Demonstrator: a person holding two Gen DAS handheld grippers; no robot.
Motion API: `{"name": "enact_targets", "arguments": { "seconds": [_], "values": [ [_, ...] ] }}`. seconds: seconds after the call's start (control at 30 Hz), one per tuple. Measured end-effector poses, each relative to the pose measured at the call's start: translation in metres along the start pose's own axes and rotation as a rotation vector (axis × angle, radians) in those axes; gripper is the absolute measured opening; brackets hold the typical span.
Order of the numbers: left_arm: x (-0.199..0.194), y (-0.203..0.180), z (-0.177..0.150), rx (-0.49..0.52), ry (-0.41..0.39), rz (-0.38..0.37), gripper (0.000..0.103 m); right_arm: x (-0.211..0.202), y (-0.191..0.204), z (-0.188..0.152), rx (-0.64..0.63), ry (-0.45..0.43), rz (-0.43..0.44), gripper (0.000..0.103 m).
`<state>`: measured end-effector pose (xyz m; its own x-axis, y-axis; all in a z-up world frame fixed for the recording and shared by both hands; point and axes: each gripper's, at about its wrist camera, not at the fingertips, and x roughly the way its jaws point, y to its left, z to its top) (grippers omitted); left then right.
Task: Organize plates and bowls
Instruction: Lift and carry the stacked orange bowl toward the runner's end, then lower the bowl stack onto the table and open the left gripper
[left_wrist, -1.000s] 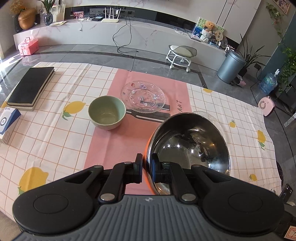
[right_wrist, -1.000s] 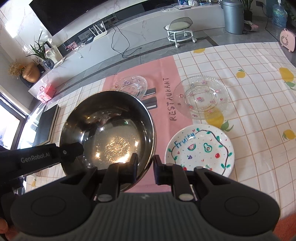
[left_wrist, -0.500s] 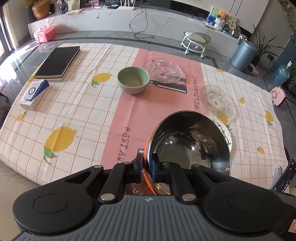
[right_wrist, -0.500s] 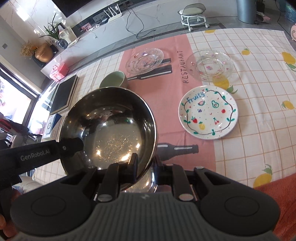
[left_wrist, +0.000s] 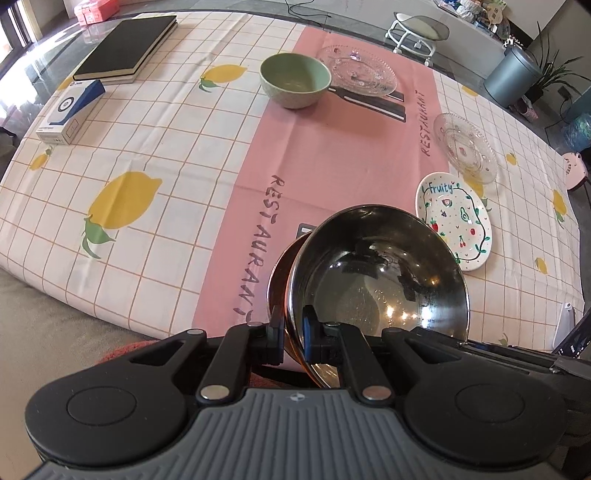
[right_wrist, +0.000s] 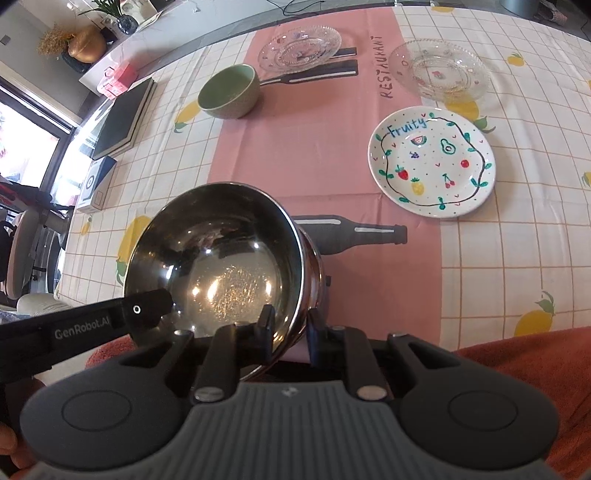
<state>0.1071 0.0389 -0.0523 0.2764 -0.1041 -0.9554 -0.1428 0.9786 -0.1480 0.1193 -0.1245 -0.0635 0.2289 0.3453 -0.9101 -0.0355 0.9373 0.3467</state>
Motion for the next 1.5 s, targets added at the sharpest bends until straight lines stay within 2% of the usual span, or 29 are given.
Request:
{"name": "enact_targets", "arguments": {
  "seconds": [0.2, 0.6, 0.97, 1.23, 1.27, 1.33, 1.5],
  "values": [
    [0.017, 0.005, 0.004, -0.006, 0.042, -0.005, 0.01, 0.012, 0.006, 0.007, -0.035, 0.004, -0.041, 0.016],
    [0.031, 0.003, 0.005, 0.047, 0.058, 0.009, 0.011, 0.033, 0.006, 0.01, -0.062, 0.024, -0.068, 0.015],
    [0.036, 0.0, 0.005, 0.073, 0.057, 0.05, 0.014, 0.035, 0.015, 0.007, -0.154, -0.003, -0.119, 0.015],
    [0.036, 0.0, 0.005, 0.082, 0.055, 0.052, 0.014, 0.034, 0.018, 0.005, -0.212, -0.037, -0.152, 0.015],
    [0.036, 0.0, 0.005, 0.081, 0.053, 0.053, 0.016, 0.034, 0.017, 0.005, -0.211, -0.039, -0.152, 0.016],
    [0.036, 0.002, 0.005, 0.084, 0.05, 0.051, 0.027, 0.032, 0.016, 0.005, -0.21, -0.047, -0.155, 0.017],
    [0.031, 0.009, 0.005, 0.085, 0.041, 0.018, 0.036, 0.029, 0.012, 0.004, -0.201, -0.06, -0.142, 0.03]
  ]
}}
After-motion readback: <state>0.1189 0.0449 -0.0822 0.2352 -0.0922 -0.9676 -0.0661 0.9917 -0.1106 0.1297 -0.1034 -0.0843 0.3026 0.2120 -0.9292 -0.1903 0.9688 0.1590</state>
